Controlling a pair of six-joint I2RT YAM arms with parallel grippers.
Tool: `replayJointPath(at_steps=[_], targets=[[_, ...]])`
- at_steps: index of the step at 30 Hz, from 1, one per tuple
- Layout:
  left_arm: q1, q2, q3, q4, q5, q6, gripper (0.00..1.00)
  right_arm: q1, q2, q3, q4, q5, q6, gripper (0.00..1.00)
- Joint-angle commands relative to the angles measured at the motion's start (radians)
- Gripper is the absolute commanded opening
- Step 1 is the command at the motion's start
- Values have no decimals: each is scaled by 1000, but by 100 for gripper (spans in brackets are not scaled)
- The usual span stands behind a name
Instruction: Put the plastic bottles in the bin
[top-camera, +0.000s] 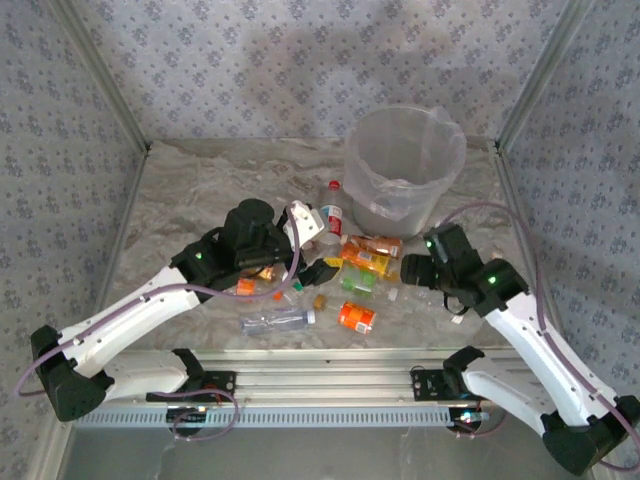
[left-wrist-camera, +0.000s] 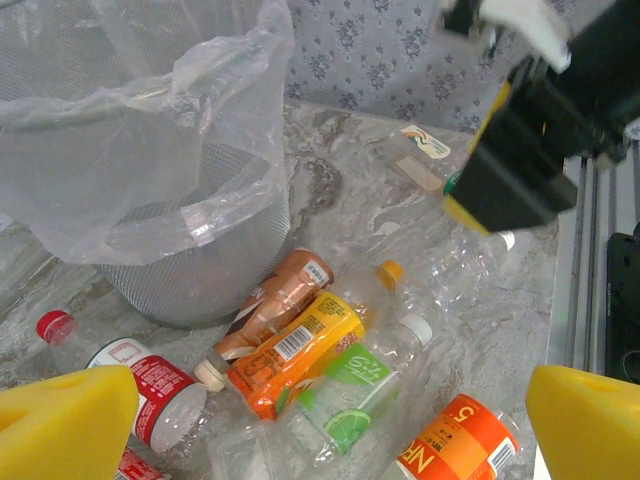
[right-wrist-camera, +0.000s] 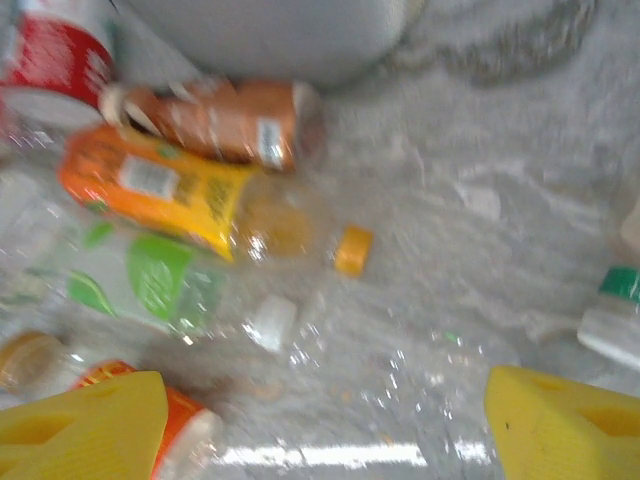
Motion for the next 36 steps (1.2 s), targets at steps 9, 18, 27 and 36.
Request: replayJointPath(at_steps=[9, 18, 27, 36], targets=[[-12, -8, 3, 5, -22, 20, 100, 23, -67, -190, 10, -86, 207, 100], [-14, -6, 5, 7, -16, 17, 100, 23, -61, -262, 48, -152, 244, 99], [-13, -3, 5, 7, -18, 17, 100, 25, -20, -336, 214, -330, 242, 99], [-13, -2, 4, 8, -20, 19, 100, 27, 48, -378, 396, -376, 202, 99]])
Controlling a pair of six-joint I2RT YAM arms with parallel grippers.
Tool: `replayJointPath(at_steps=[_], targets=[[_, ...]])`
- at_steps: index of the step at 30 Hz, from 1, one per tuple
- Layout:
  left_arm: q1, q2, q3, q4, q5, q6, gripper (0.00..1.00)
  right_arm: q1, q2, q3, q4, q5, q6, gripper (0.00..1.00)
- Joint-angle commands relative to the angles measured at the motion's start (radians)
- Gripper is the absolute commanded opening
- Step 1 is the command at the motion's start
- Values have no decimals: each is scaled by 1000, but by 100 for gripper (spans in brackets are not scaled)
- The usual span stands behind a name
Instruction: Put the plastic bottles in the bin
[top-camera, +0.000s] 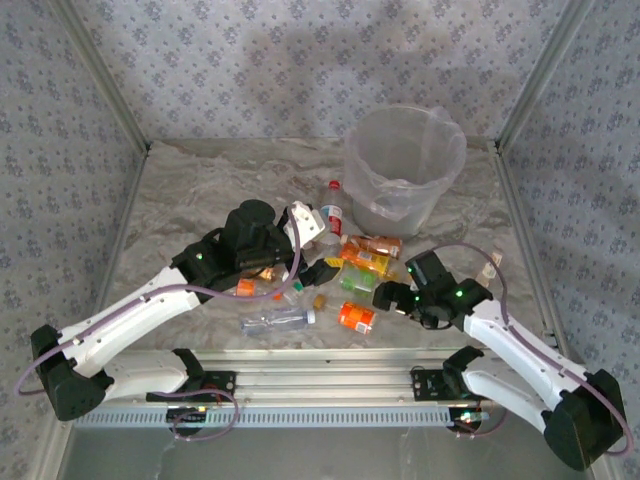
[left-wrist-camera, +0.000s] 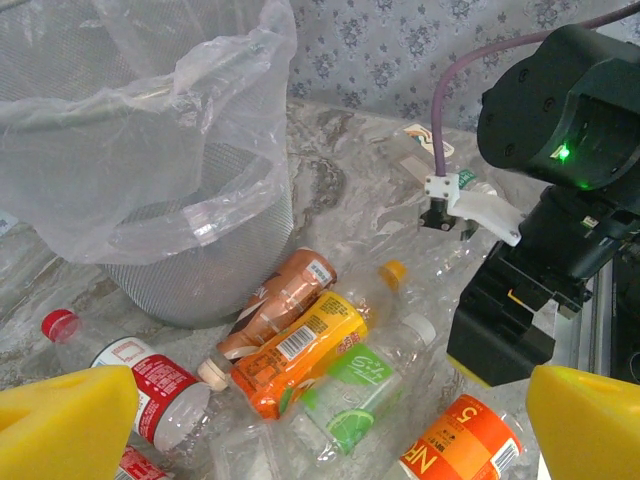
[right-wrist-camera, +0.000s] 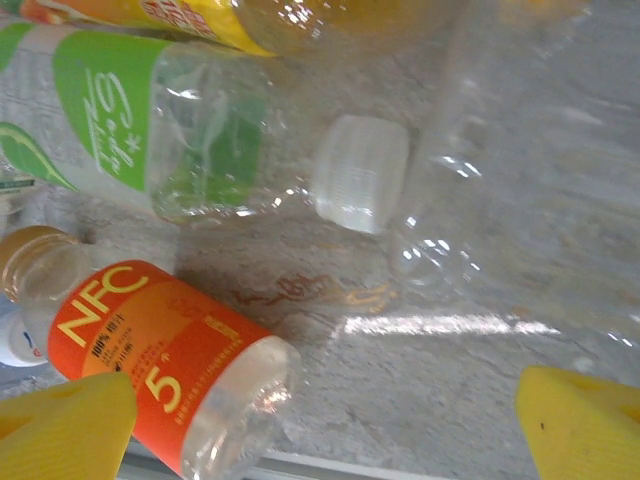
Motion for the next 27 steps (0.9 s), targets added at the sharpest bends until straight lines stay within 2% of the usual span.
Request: replayJointPath(at_steps=[1, 13, 16, 18, 23, 27], targets=[[-6, -3, 3, 7, 0, 19, 100, 4, 16, -11, 94, -2, -34, 99], [-7, -3, 4, 7, -3, 19, 100, -50, 101, 90, 70, 149, -154, 99], [-6, -5, 3, 8, -2, 20, 99, -72, 101, 120, -3, 172, -192, 99], [-6, -4, 4, 7, -3, 20, 100, -81, 91, 133, -56, 193, -173, 99], [-6, -3, 4, 6, 0, 19, 100, -88, 38, 130, -187, 268, -11, 99], [-6, -1, 5, 9, 7, 16, 100, -103, -2, 94, -183, 289, 76, 100]])
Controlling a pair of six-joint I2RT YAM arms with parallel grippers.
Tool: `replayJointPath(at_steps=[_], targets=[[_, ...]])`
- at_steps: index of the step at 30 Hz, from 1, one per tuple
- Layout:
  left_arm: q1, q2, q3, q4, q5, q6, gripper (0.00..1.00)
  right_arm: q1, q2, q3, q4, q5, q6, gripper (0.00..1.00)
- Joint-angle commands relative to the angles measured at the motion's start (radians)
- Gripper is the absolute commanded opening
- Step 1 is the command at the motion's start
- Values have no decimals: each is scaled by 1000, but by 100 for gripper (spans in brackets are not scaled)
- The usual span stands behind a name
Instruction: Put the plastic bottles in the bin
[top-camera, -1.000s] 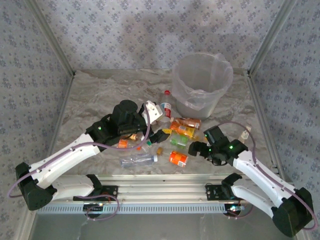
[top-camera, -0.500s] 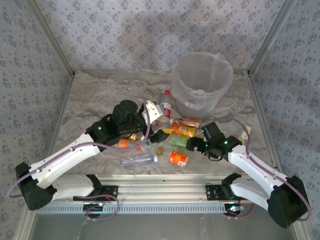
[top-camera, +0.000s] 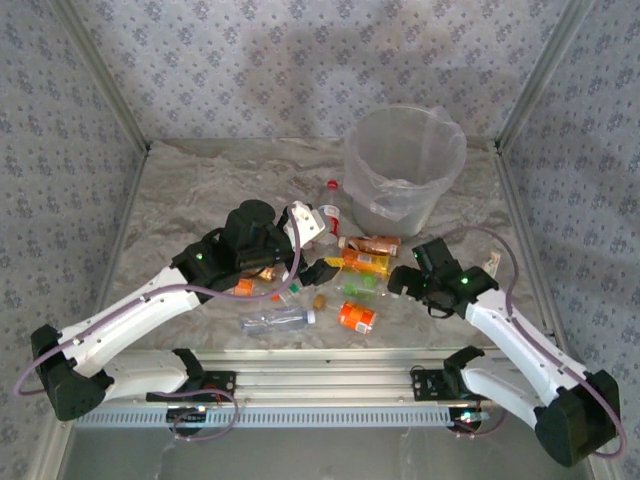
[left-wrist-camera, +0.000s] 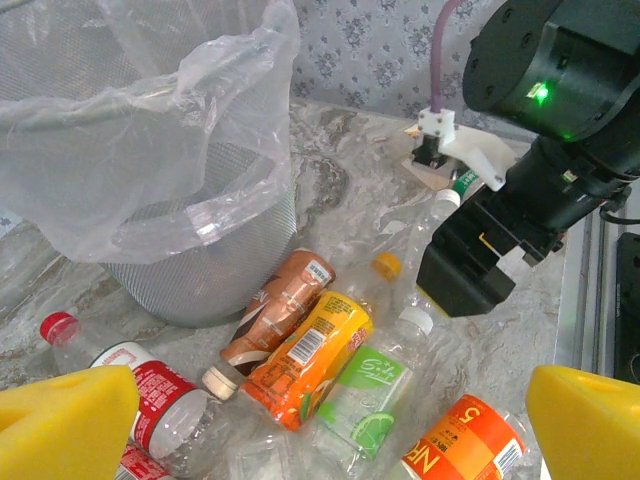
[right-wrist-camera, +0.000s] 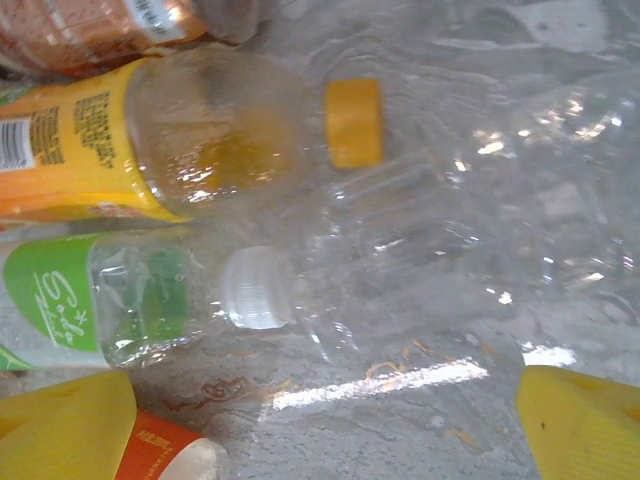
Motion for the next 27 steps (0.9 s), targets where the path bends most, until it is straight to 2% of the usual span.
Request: replayJointPath(at_steps=[1, 10, 18, 27], targets=[[-7, 0, 5, 8, 12, 16, 100, -15, -33, -27, -54, 58, 118, 100], [-6, 2, 5, 10, 7, 12, 100, -126, -76, -133, 133, 62, 317, 100], [-9, -1, 7, 10, 8, 10, 100, -227, -40, -166, 252, 34, 385, 100], [-9, -3, 6, 10, 6, 12, 100, -266, 29, -201, 394, 63, 455, 100]])
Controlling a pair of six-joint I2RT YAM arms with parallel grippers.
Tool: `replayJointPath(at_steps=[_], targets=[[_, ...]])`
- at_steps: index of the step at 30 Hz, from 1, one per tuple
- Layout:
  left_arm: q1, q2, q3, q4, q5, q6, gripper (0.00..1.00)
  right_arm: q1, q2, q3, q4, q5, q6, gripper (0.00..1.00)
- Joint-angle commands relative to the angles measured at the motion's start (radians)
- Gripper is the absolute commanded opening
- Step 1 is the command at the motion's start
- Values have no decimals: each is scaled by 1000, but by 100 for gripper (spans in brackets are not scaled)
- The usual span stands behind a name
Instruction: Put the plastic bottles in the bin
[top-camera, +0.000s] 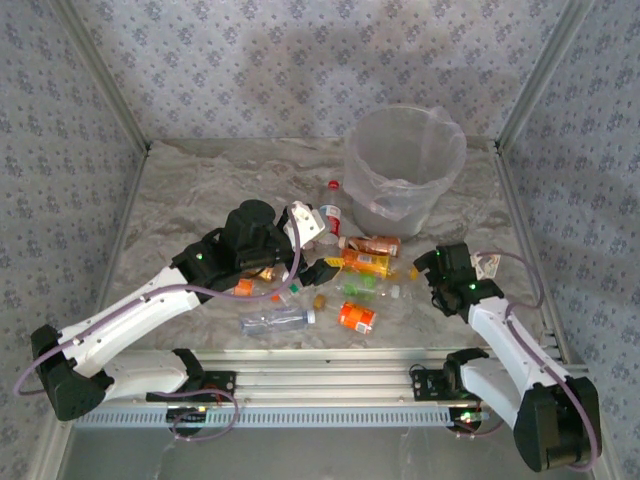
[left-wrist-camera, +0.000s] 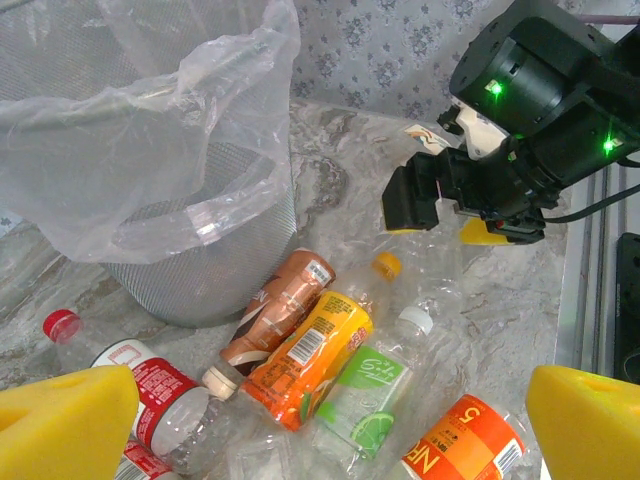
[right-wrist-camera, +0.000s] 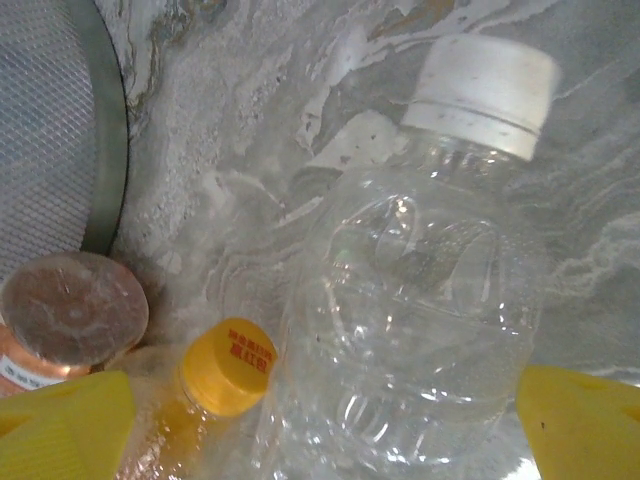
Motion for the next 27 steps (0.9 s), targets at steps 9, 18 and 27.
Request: replayJointPath(at_steps=[9, 18, 27], targets=[[-8, -6, 7, 8, 4, 14, 100, -12, 124, -19, 134, 35, 53, 95], [-8, -8, 8, 7, 3, 16, 100, -13, 182, -39, 147, 38, -29, 90], [-8, -8, 7, 6, 4, 17, 100, -21, 227, -46, 157, 45, -94, 82]])
